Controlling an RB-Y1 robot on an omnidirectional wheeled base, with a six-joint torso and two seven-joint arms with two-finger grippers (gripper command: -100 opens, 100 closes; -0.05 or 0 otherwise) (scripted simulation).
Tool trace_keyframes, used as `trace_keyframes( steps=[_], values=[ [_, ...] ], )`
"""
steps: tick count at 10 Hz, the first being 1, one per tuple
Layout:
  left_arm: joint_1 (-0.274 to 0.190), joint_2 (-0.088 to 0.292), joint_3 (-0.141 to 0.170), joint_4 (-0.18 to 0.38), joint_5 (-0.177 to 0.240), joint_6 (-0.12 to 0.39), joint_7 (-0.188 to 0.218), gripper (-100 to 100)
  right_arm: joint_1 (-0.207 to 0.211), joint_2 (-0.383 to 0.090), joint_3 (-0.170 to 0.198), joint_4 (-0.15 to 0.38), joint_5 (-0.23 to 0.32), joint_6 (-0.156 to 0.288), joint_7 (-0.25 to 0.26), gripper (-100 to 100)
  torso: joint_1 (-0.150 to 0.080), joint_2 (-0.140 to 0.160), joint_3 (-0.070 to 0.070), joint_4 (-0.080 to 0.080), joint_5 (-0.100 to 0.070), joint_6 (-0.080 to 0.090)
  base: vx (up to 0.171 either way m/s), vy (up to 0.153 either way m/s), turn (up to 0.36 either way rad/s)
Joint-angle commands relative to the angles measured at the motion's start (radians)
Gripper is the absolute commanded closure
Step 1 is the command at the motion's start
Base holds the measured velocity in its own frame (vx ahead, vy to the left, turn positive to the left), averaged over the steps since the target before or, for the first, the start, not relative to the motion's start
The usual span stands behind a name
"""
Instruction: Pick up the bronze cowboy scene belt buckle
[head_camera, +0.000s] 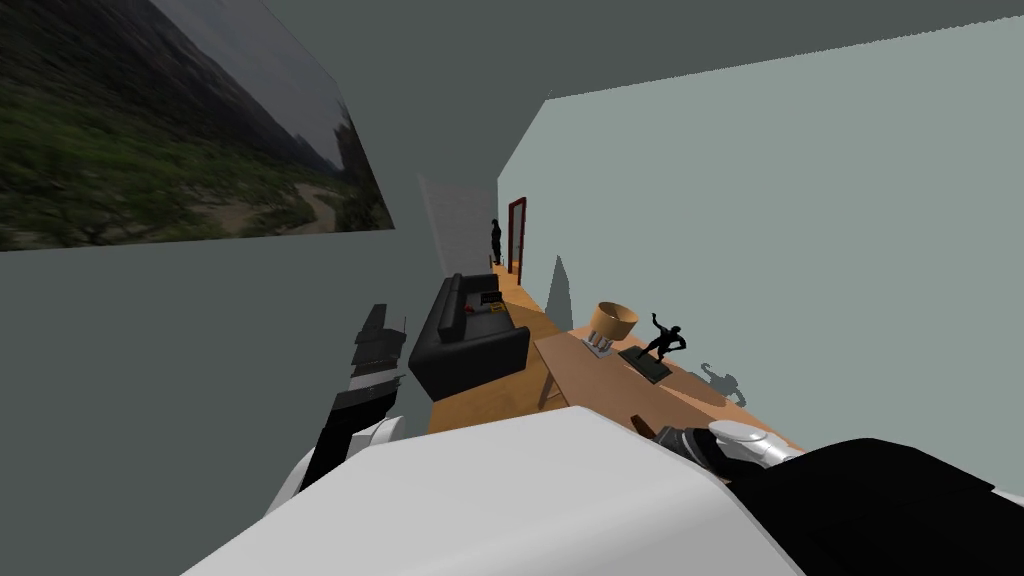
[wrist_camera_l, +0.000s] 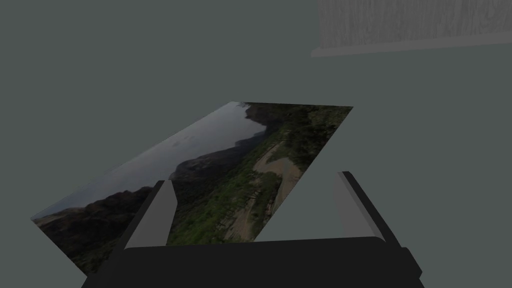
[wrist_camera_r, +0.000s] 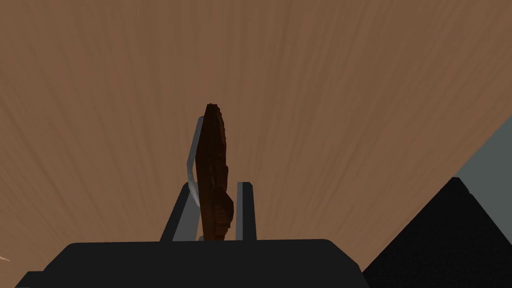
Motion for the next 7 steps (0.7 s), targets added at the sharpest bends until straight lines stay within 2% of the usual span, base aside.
trace_keyframes(
  steps=[1,2,3,4,5,6,7],
  values=[
    [0.0,0.0,0.0,0.0,0.0,0.0,0.0,0,-0.001,0.005,-0.01,0.029,0.005,-0.023,0.004,100,0.0,0.0,0.0,0.0,0.0,0.0,-0.002,0.034,0.006],
    [0.0,0.0,0.0,0.0,0.0,0.0,0.0,0,-0.003,0.015,-0.033,0.069,0.014,-0.063,0.012,100,-0.001,0.0,0.0,0.0,0.0,0.0,-0.002,0.041,0.022],
    [0.0,0.0,0.0,0.0,0.0,0.0,0.0,0,-0.003,0.015,-0.033,0.075,0.014,-0.063,0.012,100,0.0,0.0,0.0,0.0,0.0,0.0,-0.004,0.037,0.011],
    [0.0,0.0,0.0,0.0,0.0,0.0,0.0,0,-0.005,0.025,-0.055,0.108,0.023,-0.101,0.021,100,-0.001,0.0,0.0,0.0,0.0,0.0,-0.004,0.045,0.022],
    [0.0,0.0,0.0,0.0,0.0,0.0,0.0,0,-0.005,0.025,-0.055,0.121,0.023,-0.102,0.021,100,0.0,0.0,0.0,0.0,0.0,0.0,-0.003,0.035,0.009],
    [0.0,0.0,0.0,0.0,0.0,0.0,0.0,0,-0.002,0.021,-0.052,0.103,0.021,-0.092,0.018,100,-0.001,0.0,0.0,0.0,0.0,0.0,-0.002,0.012,-0.005],
    [0.0,0.0,0.0,0.0,0.0,0.0,0.0,0,-0.001,0.021,-0.053,0.106,0.021,-0.095,0.018,0,-0.002,0.0,0.0,0.0,0.0,0.0,0.0,0.0,0.0]
  ],
)
